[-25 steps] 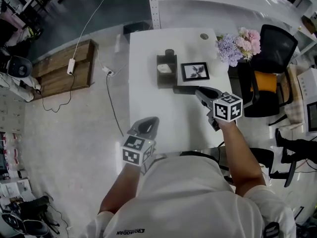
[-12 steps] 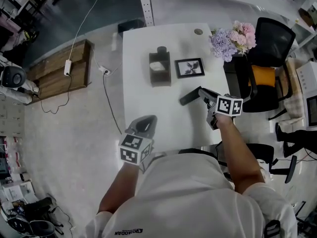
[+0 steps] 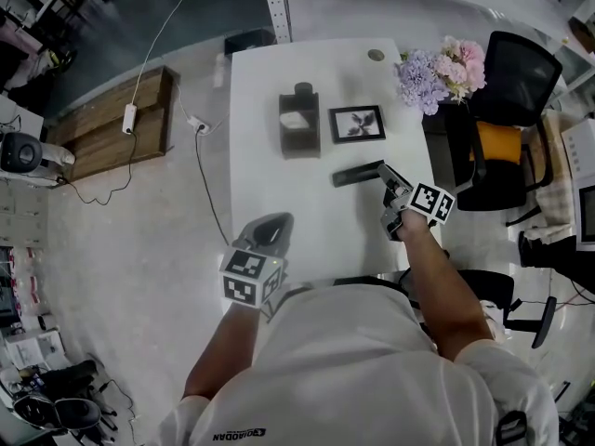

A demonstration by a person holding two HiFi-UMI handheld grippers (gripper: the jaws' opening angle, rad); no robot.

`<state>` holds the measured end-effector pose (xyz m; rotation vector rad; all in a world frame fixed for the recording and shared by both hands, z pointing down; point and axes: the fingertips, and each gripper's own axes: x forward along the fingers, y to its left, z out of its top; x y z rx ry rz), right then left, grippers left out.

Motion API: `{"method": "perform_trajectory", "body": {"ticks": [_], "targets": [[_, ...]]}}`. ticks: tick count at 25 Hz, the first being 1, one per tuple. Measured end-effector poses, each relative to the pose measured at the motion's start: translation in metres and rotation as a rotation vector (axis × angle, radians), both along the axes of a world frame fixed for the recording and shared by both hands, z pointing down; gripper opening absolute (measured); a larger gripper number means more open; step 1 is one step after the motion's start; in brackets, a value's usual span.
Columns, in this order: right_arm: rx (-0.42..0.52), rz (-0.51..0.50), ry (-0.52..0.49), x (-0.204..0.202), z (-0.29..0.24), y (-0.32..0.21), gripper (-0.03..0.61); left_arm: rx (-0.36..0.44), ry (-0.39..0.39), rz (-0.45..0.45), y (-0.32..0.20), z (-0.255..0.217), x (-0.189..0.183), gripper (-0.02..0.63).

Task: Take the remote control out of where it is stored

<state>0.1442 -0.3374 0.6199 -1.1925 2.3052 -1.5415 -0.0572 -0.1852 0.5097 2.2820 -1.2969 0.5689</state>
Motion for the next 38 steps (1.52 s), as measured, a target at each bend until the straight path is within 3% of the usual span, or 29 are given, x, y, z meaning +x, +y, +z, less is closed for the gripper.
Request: {"method": "perform_trajectory", "body": {"ticks": [6,15,17,27,38], "targets": [[-0.049,-0.037,0.157,0.008,0.031,0.006,0.089,-0.012,-0.005,-0.002,0.000,0.004,0.003,0.003],[-0.120,-0.036,0.293,0.018,0.058,0.010,0.097,-0.019,-0.005,-0.007,0.004,0.005,0.003,0.003],[-0.119,-0.043,0.320,0.019,0.060,0.010,0.046,-0.020,-0.005,-0.009,0.005,0.006,0.001,0.003],[-0.073,-0.063,0.375,0.014,0.049,0.011,0.056,-0.011,0.005,-0.013,0.007,0.003,-0.006,0.003],[0.082,-0.113,0.411,-0.021,-0.012,0.044,0.005,0.059,0.036,0.011,0.019,-0.014,-0.015,0.003]]}}
